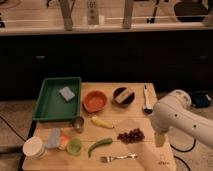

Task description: Place grapes in red bowl

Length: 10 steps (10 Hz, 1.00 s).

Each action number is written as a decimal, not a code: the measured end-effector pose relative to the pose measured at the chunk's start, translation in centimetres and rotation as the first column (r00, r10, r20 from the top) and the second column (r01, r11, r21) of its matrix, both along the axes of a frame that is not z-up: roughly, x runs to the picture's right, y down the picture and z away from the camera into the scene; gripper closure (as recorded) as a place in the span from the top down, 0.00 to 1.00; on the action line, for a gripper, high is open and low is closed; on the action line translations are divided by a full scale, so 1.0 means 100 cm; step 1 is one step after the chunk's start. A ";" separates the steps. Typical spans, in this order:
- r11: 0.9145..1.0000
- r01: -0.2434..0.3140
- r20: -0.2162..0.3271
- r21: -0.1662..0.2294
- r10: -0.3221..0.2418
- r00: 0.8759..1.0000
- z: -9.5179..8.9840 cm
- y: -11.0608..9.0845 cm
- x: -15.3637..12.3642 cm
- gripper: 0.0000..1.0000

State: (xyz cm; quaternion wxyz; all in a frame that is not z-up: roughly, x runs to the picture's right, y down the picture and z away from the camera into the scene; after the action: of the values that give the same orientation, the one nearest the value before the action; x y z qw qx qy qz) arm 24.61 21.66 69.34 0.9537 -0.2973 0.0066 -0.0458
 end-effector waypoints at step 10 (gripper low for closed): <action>1.000 -0.009 0.043 -0.025 0.010 0.999 0.031 0.039 -0.027 0.80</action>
State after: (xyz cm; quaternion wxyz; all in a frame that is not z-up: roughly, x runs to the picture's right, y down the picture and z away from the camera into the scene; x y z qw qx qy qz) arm 21.91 25.54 72.47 0.9500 -0.3081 -0.0157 -0.0479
